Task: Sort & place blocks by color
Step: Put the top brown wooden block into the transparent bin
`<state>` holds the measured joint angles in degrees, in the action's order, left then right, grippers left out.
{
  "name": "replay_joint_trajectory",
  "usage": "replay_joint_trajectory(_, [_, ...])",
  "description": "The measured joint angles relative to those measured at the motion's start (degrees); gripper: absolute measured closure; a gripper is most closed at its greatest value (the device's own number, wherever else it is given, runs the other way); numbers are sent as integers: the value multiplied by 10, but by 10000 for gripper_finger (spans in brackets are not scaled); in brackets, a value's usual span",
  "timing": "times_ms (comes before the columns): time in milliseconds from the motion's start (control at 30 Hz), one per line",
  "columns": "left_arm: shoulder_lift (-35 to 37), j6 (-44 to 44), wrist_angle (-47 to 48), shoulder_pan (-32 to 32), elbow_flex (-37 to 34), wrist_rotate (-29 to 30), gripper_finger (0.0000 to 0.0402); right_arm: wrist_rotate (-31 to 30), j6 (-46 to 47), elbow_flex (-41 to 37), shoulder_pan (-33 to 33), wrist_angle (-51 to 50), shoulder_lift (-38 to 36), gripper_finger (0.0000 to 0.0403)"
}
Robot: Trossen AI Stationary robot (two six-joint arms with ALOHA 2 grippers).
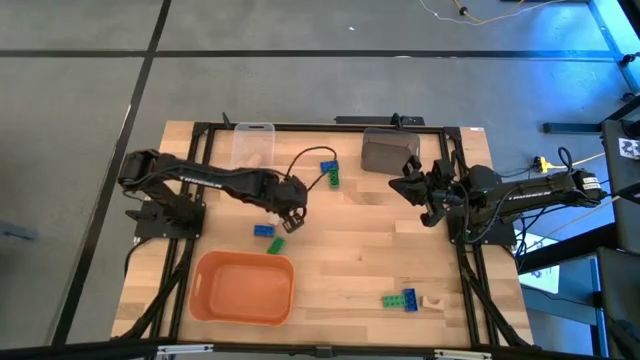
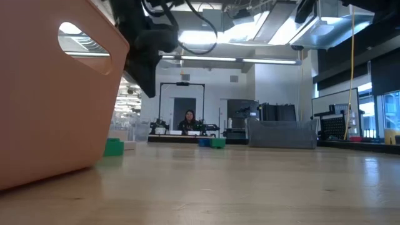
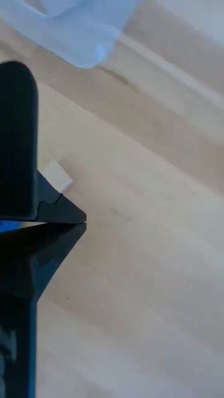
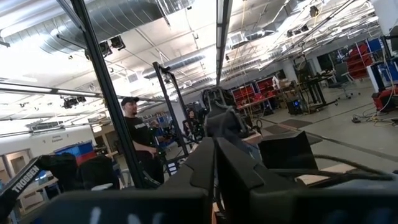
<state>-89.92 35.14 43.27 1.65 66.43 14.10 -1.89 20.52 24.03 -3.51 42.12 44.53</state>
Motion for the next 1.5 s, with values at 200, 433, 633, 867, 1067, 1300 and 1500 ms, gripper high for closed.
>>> replay_joint_trajectory(200, [1,141,14,51,-11,64,368,0,0,0,0,0,0,382])
replay_joint_trajectory(433, [1,250,13,58,-54,80,267,0,2,0,0,0,0,382])
replay_joint_trajectory(633, [-2,305,-3,36,-94,53,193,0,2,0,0,-1,0,382])
replay_joint_trajectory(867, [-2,333,-77,-2,-145,2,168,0,1,0,0,-3,0,382])
replay_joint_trajectory(1067, [-2,335,-110,-2,-162,8,168,0,0,0,0,-3,0,382])
replay_joint_trajectory(1300, [-33,322,-115,-2,-162,6,168,0,0,0,0,-4,0,382])
replay_joint_trajectory(1500, [-67,323,-134,-2,-161,4,168,0,0,0,0,-4,0,382])
